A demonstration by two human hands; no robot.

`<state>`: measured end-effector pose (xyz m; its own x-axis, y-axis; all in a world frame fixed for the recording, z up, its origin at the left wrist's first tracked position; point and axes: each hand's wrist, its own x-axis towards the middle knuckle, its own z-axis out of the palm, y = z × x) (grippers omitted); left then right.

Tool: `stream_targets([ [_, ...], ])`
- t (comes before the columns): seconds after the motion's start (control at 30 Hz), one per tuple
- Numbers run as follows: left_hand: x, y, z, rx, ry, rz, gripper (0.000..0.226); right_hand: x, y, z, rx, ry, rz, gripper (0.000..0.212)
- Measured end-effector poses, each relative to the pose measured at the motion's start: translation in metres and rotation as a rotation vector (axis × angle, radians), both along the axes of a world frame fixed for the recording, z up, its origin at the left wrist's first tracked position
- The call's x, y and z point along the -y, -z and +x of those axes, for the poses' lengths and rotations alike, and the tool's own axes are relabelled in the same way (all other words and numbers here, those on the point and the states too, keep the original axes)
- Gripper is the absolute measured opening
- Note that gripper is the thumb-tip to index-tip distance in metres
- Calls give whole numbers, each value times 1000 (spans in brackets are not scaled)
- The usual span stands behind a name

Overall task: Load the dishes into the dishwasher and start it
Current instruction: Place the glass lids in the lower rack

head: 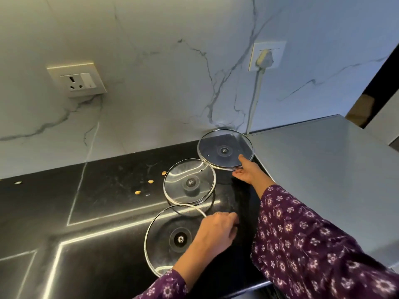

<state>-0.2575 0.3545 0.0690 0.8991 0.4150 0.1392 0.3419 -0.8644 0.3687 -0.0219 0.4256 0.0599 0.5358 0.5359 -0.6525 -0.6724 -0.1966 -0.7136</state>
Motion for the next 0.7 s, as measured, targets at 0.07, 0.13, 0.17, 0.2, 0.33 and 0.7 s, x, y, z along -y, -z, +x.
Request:
stream_targets([
  [0.07,2,4,10,-72,62,-39,20,-7,4,2,-73,30,23,57],
  [0.13,2,7,18,-104,87,-68,21,-12,6,1,-116,69,40,49],
  [0.17,3,7,20,-107,83,-87,21,-15,8,1,-123,89,48,44],
  [0.2,1,7,22,-107,73,-109,22,-17,8,1,-115,107,51,41],
  [0.33,-8,8,28,-103,30,-138,21,-23,11,3,-63,147,67,39],
  [0.7,3,12,49,-136,75,-136,17,71,-24,34,64,235,211,25],
])
